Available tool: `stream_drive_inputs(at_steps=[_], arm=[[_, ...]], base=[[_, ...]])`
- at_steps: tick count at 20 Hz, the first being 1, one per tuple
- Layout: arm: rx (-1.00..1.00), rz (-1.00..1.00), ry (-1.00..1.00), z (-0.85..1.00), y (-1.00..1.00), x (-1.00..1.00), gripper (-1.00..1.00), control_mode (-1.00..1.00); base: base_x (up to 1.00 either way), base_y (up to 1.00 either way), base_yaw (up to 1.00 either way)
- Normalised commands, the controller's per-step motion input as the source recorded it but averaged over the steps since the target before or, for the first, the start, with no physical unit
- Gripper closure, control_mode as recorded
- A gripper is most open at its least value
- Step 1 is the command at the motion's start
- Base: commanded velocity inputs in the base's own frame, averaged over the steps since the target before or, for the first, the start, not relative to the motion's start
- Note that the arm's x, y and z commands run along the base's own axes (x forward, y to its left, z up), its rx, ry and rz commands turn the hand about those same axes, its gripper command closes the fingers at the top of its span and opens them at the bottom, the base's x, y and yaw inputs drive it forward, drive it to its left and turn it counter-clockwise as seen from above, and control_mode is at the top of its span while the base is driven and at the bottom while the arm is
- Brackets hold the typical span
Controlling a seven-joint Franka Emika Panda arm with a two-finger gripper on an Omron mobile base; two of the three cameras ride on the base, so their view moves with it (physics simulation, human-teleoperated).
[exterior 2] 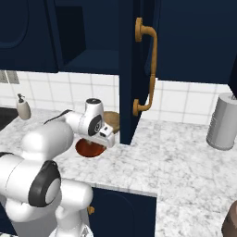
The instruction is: Pick up the bowls on the counter and stack them on top of one another in the open cabinet. Place the smaller bowl on top of the larger bowl.
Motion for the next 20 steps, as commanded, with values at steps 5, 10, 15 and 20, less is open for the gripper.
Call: stream_drive_inputs(at_steps=[5, 10, 15, 20], arm=[[0.0, -0.04, -0.01, -0.42, 0.0, 0.29, -1.0, -1.0], [0.0, 0.0, -0.01, -0.43, 0.0, 0.2, -1.0, -1.0], [0.0, 0.0, -0.01, -0.43, 0.0, 0.08, -1.0, -1.0], [0.0, 0.0, -0.03, -0.17, 0.0, 0.08, 1.0, -1.0]], base=[[0.0, 0.0, 0.0], [0.0, 0.0, 0.0], [0.0, 0.0, 0.0], [0.0, 0.0, 0.0]])
